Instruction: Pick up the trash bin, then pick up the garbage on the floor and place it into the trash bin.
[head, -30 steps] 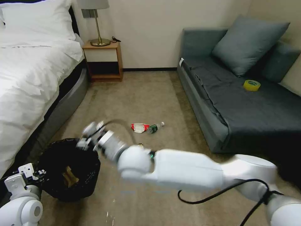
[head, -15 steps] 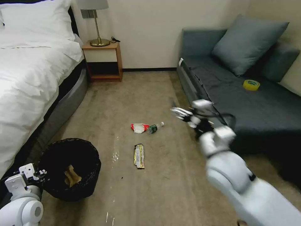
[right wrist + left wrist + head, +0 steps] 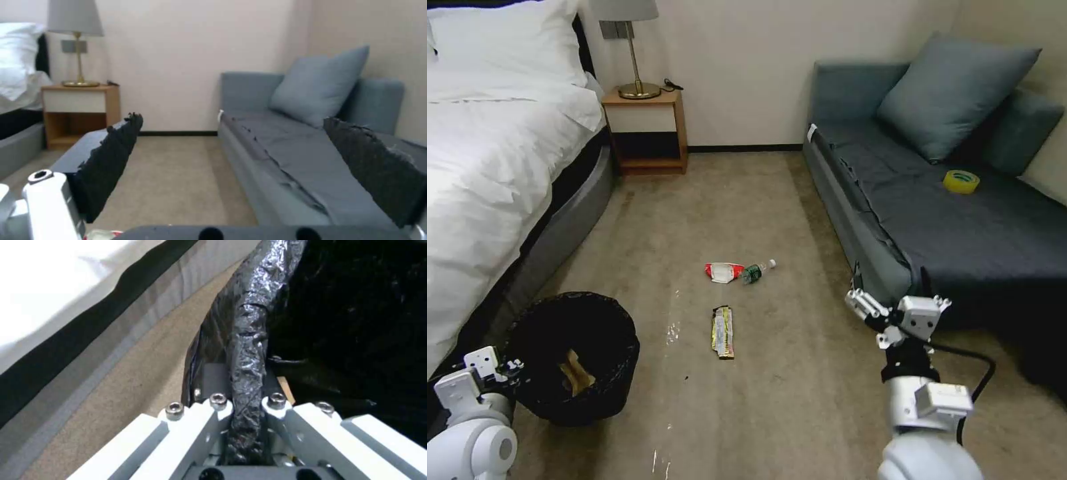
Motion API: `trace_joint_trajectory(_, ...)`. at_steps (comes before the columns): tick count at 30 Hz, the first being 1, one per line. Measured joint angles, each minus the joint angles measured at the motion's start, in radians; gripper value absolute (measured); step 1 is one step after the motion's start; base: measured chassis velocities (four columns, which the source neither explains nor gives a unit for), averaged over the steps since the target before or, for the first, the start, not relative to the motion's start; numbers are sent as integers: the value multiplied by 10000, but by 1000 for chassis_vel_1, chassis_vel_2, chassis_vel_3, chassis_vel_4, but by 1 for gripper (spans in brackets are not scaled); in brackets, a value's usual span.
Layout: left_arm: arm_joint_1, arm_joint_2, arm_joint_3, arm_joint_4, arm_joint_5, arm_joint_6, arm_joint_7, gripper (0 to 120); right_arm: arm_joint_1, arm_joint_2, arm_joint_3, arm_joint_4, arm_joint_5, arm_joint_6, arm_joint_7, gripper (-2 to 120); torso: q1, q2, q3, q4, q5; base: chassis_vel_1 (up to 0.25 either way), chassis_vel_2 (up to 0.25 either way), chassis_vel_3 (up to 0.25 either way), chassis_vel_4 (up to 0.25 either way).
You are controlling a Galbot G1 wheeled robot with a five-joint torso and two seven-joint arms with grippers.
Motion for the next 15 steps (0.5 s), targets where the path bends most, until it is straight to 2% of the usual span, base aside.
trace_joint_trajectory(5,-11,16,-6,-2,-7,0,0,1,87,-12,-87,-187,-151,203,-207,100,0,0,0,1,0,0,0,0,0)
trace_joint_trajectory(9,-8,16,-11,10,-9,-16,2,1,149,-46,-146,-312,-132,240,-257,100,0,0,-1,0,0,-54,71,54,-52)
trace_joint_trajectory(15,-15,-4,-15,89,-4,-40,4,1,261,-60,-246,-471,-108,284,-289,100,-1,0,1,0,1,-157,152,156,-143)
